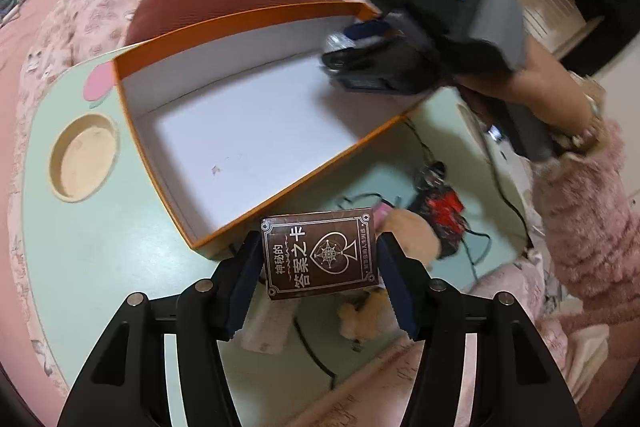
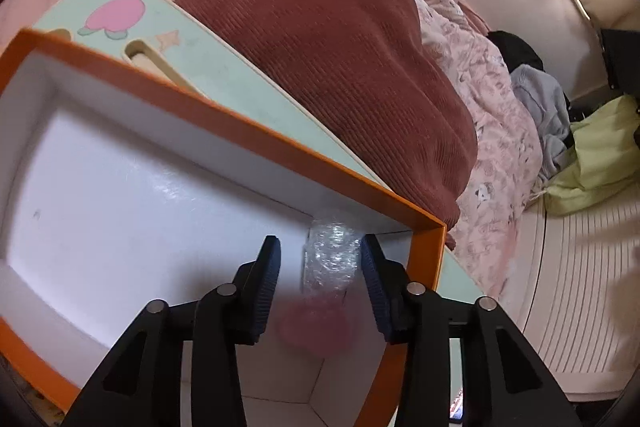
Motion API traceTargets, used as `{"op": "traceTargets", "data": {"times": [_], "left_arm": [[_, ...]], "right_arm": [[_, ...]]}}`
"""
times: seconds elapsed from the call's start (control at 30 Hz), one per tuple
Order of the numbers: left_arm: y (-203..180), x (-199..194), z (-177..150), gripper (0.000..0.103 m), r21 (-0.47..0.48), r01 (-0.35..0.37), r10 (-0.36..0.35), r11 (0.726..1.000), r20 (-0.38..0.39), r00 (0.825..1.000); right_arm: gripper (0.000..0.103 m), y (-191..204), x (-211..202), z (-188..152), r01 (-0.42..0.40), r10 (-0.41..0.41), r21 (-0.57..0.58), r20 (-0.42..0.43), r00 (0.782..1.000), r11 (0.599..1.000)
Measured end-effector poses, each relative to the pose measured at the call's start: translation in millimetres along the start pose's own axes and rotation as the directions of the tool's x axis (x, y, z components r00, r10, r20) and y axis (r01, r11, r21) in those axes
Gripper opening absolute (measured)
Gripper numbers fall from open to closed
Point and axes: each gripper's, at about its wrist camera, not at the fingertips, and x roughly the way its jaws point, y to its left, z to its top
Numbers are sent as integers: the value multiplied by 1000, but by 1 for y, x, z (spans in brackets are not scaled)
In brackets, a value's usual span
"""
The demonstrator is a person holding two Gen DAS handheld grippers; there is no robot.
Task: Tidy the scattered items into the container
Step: 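Lift the brown card box out onto the desk with left tool while right tool grasps the bubble-wrapped pink item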
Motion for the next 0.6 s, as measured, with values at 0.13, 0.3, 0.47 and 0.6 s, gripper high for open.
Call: {"op": "traceTargets", "data": {"times": [0.13,0.3,0.47,0.6], "left_arm": [[8,3,3,59,-28,-4,3,1000,-11,1000],[8,6,1,59,-18,-41,41,999,-33,999],[9,5,2,67,-31,-38,37,999,-36,999],[6,0,4,68,-29,-26,25,999,-30,999]], "right_arm": [[15,-15,-12,-2,-94,93,53,31,995,994],[2,-41,-12,-4,-254,249,163,55,967,953],[1,-62,-30,-12,-430,401,256,158,902,866],[2,-69,-44,-13,-473,435,264,189,880,841]]}}
